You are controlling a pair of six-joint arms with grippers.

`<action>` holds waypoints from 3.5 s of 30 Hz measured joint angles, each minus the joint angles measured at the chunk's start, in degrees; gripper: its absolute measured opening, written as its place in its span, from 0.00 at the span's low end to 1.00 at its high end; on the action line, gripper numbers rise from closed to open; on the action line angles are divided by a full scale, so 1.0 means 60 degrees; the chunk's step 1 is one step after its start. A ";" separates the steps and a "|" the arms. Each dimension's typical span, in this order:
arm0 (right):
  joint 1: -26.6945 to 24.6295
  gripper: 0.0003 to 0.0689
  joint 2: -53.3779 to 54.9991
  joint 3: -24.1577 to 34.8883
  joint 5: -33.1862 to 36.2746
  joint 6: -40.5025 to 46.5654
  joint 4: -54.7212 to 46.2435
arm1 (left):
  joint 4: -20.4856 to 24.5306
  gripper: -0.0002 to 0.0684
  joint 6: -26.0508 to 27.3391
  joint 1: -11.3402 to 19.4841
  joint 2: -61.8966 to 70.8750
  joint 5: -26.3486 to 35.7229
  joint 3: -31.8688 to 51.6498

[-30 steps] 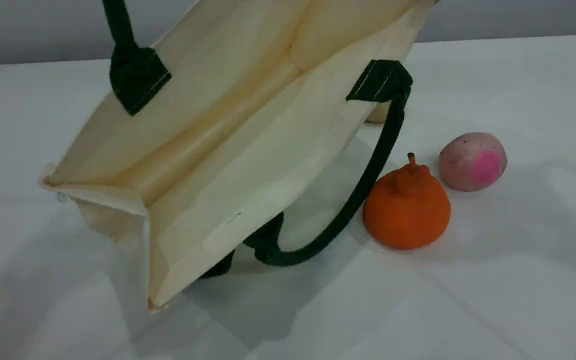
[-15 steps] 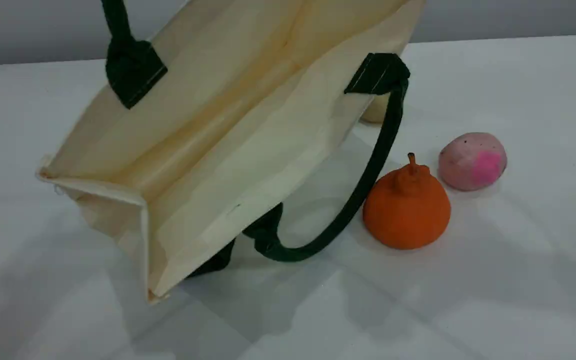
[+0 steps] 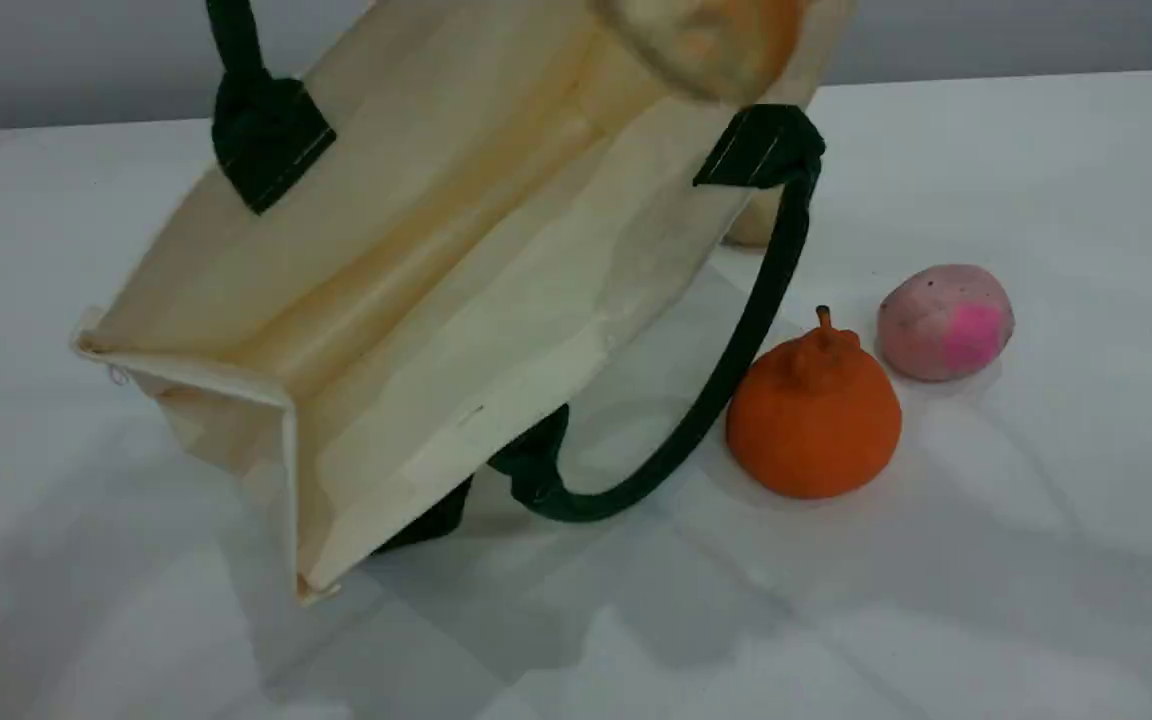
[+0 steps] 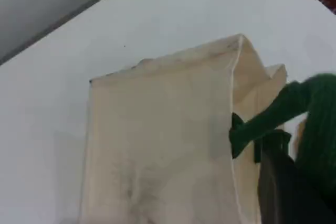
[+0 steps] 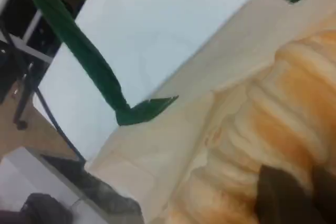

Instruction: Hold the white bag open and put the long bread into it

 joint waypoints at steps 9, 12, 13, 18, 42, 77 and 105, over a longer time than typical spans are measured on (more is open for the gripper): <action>0.1482 0.06 0.1225 0.0000 -0.2050 -0.0439 0.1164 | -0.0167 0.11 -0.0009 0.0000 -0.0021 0.0479 -0.0221; 0.1795 0.06 0.1408 0.0039 -0.2936 -0.0587 0.1513 | -0.0147 0.11 -0.0018 0.0000 -0.0029 0.0601 -0.0535; 0.1887 0.06 0.1408 0.0069 -0.3179 -0.0587 0.1527 | -0.0134 0.11 -0.0041 0.0000 -0.0029 0.0622 -0.0596; 0.2256 0.06 0.1434 0.0172 -0.4832 -0.0525 0.2017 | -0.0091 0.11 -0.0065 0.0000 -0.0023 0.0647 -0.0605; 0.2874 0.30 0.2122 -0.0184 -0.5091 -0.1352 0.2178 | -0.0124 0.11 -0.0065 0.0000 -0.0013 0.0620 -0.0605; 0.0197 0.68 -0.1216 -0.0237 -0.2956 -0.1696 0.0617 | 0.0622 0.11 -0.0033 0.0000 0.1268 0.0510 0.0225; 0.0076 0.68 -0.1878 -0.0237 -0.2206 -0.1321 -0.0781 | 0.0684 0.72 0.0189 0.0000 0.1722 0.0619 0.0307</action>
